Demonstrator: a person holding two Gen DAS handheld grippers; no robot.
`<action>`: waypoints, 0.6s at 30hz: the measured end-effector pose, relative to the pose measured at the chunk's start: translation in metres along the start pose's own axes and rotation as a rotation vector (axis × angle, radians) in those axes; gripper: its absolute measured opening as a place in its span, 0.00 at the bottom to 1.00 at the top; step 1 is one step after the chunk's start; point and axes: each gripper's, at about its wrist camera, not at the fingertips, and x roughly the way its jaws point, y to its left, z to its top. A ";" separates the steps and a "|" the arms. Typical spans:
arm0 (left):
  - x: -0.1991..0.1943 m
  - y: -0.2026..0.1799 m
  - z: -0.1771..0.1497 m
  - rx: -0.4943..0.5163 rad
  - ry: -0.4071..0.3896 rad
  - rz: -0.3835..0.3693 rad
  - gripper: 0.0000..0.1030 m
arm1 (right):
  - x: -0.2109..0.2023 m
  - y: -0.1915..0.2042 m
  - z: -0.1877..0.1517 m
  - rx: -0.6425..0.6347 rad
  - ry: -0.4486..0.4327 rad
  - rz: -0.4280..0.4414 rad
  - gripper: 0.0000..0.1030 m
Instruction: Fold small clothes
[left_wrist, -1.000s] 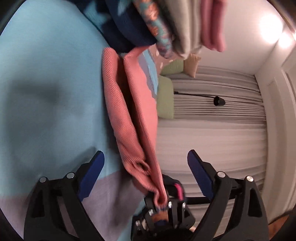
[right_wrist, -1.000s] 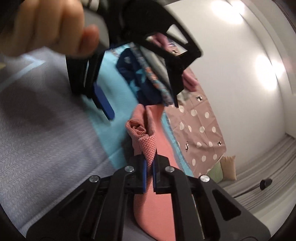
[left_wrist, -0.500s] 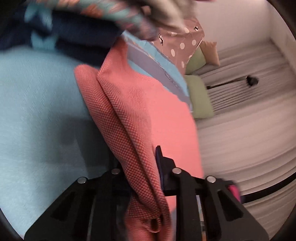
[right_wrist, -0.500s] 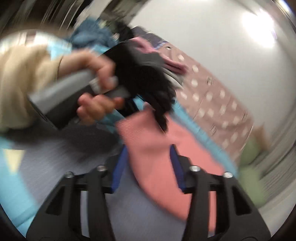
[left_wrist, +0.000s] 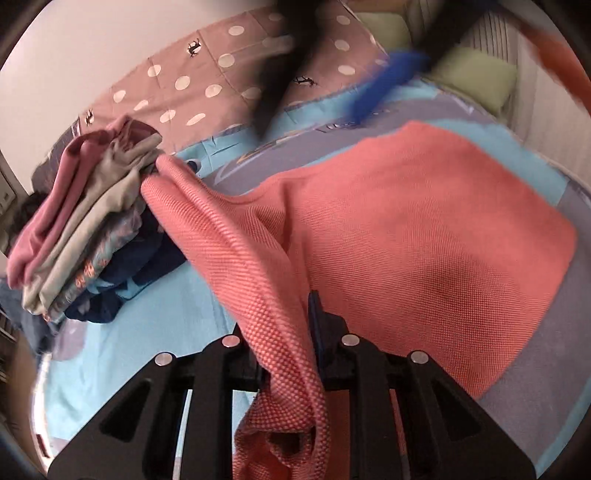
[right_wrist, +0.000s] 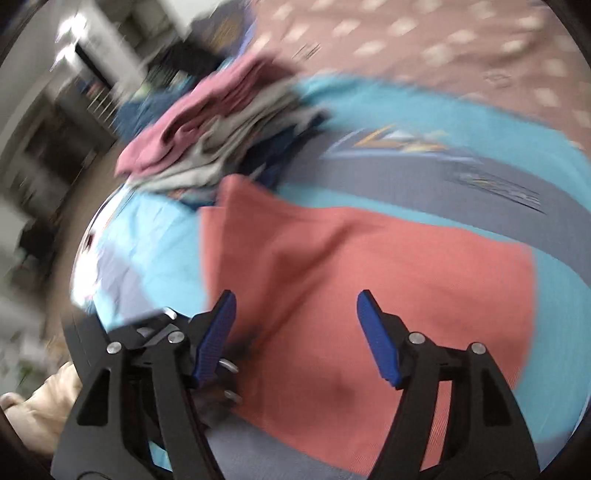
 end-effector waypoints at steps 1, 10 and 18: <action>0.002 -0.002 0.002 0.000 0.015 0.014 0.19 | 0.004 0.002 0.006 -0.009 0.026 0.019 0.65; 0.006 -0.024 0.010 0.016 0.060 0.083 0.19 | 0.058 0.041 0.035 -0.107 0.305 -0.004 0.65; -0.007 -0.045 0.010 0.046 0.063 0.111 0.44 | 0.072 0.045 0.027 -0.130 0.318 -0.113 0.09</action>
